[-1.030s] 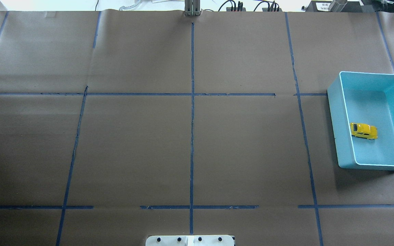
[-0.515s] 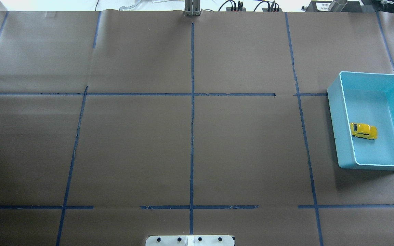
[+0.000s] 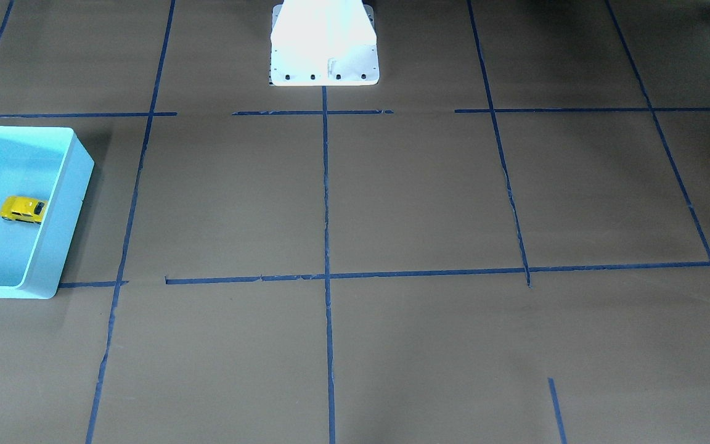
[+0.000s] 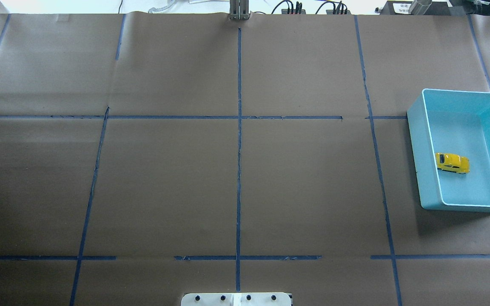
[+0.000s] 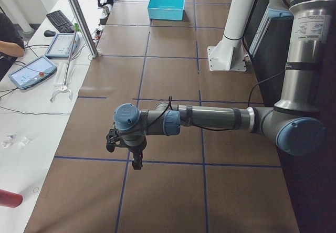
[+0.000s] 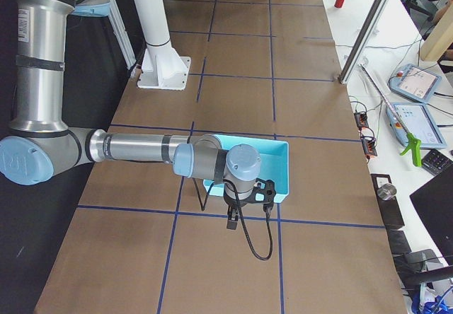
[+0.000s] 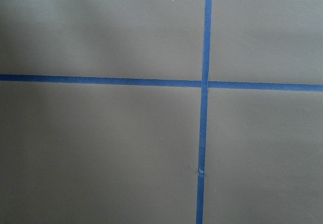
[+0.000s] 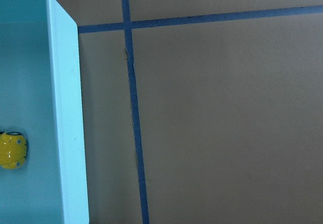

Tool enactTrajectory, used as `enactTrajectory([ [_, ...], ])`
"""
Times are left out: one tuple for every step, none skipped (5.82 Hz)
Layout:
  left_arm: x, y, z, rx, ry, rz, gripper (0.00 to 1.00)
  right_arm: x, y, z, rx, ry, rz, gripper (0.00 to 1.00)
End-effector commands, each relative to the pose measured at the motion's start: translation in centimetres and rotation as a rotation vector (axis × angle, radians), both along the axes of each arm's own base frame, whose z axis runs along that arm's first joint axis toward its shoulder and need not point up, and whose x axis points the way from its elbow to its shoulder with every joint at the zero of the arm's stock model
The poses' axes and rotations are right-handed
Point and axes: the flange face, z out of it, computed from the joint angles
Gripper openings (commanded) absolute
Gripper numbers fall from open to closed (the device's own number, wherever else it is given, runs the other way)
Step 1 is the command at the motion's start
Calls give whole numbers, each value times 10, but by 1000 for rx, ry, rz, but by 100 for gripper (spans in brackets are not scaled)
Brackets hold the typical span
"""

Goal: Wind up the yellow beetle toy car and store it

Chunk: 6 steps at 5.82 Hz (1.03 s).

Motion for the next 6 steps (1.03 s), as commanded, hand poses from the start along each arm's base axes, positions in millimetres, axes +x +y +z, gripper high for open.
enactTrajectory([
  [0,0,-1,2,0,-1,100,-1,-14,-34,17,36,-25,100],
  [0,0,-1,2,0,-1,100,-2,-17,-40,58,34,-41,100],
  [0,0,-1,2,0,-1,100,-1,-15,-36,92,35,-64,100],
  [0,1,0,1,0,1,100,-2,-12,-31,79,28,-64,100],
  [0,1,0,0,0,-1,100,-2,-8,-26,68,23,-62,100],
  [0,1,0,1,0,1,100,-2,-8,-27,68,23,-61,100],
])
